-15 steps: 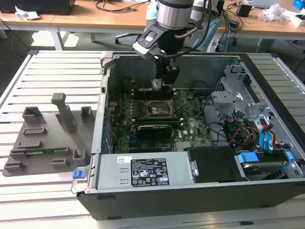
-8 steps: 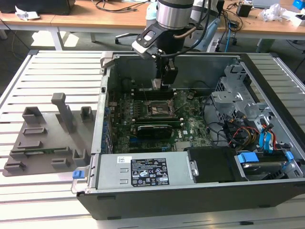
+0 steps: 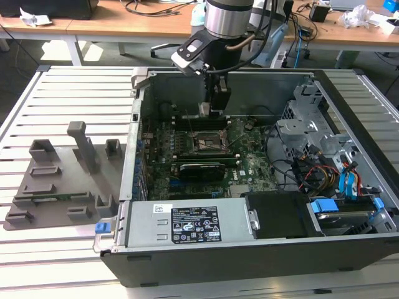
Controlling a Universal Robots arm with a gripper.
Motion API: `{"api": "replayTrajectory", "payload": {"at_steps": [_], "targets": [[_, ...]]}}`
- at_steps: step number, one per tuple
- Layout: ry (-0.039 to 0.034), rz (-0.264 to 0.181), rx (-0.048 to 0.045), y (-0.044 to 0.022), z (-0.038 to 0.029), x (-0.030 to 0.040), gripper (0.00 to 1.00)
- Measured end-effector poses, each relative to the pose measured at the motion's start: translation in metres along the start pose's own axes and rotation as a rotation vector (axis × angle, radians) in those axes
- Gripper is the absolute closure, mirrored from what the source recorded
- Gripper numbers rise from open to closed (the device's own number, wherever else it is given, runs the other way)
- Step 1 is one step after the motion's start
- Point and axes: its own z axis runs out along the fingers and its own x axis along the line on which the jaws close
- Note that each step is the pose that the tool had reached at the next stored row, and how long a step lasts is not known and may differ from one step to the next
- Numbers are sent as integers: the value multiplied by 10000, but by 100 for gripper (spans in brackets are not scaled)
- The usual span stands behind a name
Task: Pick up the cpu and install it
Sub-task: 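Place the cpu into insertion slot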
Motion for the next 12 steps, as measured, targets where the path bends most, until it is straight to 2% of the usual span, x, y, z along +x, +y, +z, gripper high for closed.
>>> {"api": "replayTrajectory", "payload": {"at_steps": [9,12], "targets": [[40,933,19,0,0,0,45],[33,781,16,0,0,-1,45]]}}
